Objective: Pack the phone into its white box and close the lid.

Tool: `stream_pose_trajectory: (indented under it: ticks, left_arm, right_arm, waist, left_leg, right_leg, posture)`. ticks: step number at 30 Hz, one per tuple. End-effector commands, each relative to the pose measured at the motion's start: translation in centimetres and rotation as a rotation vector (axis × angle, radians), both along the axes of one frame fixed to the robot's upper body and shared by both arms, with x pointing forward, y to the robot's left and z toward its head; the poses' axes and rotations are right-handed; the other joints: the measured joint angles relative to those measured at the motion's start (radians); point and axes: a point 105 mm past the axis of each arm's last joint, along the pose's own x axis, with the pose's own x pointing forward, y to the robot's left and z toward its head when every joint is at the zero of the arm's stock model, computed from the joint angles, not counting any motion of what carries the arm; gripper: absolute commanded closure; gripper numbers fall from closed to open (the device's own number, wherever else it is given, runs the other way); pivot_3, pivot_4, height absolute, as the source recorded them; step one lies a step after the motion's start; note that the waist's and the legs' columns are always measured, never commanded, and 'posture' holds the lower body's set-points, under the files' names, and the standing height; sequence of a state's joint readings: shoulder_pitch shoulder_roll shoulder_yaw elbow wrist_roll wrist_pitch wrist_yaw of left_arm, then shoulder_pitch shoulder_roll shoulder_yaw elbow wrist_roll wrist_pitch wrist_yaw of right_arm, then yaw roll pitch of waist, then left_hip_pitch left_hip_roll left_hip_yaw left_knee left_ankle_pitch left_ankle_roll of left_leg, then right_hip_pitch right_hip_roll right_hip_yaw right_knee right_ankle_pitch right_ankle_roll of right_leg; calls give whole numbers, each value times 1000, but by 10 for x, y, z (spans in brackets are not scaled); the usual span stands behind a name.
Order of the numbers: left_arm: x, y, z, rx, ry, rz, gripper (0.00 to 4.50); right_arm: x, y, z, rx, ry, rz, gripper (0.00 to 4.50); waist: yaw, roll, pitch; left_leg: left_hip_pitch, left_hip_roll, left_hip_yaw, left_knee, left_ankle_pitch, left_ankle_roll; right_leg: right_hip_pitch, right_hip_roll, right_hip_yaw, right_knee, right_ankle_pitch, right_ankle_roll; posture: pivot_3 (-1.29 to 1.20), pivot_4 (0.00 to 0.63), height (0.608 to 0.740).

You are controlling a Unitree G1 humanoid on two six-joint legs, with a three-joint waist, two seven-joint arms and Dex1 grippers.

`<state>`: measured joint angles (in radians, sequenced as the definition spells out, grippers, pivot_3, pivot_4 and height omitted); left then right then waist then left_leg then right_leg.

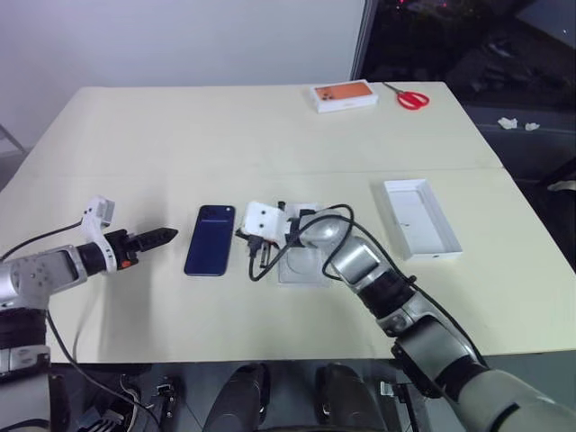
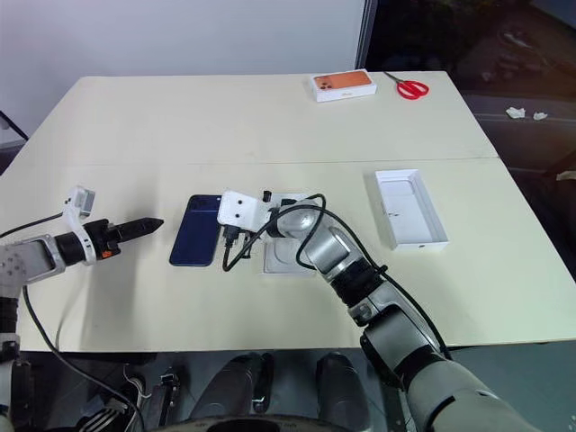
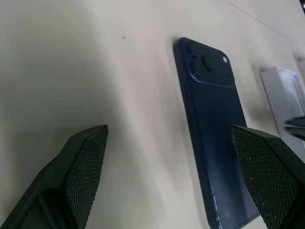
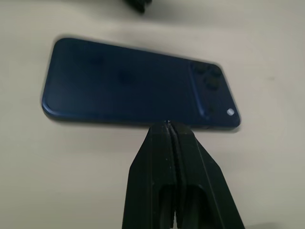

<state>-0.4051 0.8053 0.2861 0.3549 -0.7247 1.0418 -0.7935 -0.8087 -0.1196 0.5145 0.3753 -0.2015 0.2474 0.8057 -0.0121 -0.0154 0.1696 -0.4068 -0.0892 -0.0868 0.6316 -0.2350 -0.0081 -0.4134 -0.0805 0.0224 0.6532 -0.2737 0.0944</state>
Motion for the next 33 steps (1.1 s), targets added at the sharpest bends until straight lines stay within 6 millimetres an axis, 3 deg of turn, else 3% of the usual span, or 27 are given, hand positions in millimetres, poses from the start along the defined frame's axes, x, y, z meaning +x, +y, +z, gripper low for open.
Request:
stream_pose_trajectory:
  ticks: [1,4,7,13,18,23,33]
  left_arm:
    - [-9,-23,-32,-47,140,-94,167]
    - [-12,-37,-39,-78,182,-147,167]
    - [-18,-47,-58,-77,229,-196,167]
    - [-17,-67,-81,-82,297,-231,167]
    - [-13,-82,-83,-133,310,-243,167]
    - [-8,-104,-68,-198,286,-286,167]
    - [-16,-123,-63,-262,303,-318,167]
  right_arm:
    - [7,10,-2,-56,-6,-18,4424]
    - [9,10,-11,-108,1,-19,4424]
    - [6,11,-16,-118,29,-12,4424]
    - [4,10,-19,-128,37,-7,4424]
    - [5,12,-17,-112,49,-16,4424]
    - [4,15,-17,-105,55,-15,4424]
    - [6,13,-15,-102,44,-18,4424]
  waist:
    - [0,0,0]
    - [1,2,-2]
    - [1,5,-4]
    - [5,20,-14]
    - [11,25,-18]
    - [23,25,-20]
    - [21,25,-20]
  left_leg:
    - [1,0,0,0,0,0]
    - [1,0,0,0,0,0]
    - [3,-1,0,-1,0,0]
    - [17,-3,0,-3,-3,4]
    - [17,-3,-1,-3,-3,4]
    - [17,-4,-1,-2,-3,5]
    - [17,-4,-1,-2,-4,6]
  right_leg:
    - [0,0,0,0,0,0]
    - [1,0,0,0,0,0]
    - [4,0,0,0,0,0]
    - [18,0,0,-4,-1,0]
    - [18,-1,0,-4,-1,0]
    - [19,-1,0,-4,-1,0]
    - [19,-1,0,-5,-1,1]
  posture:
    - [0,150,740]
    - [0,150,740]
    - [0,150,740]
    - [0,150,740]
    - [0,150,740]
    - [0,150,740]
    - [0,150,740]
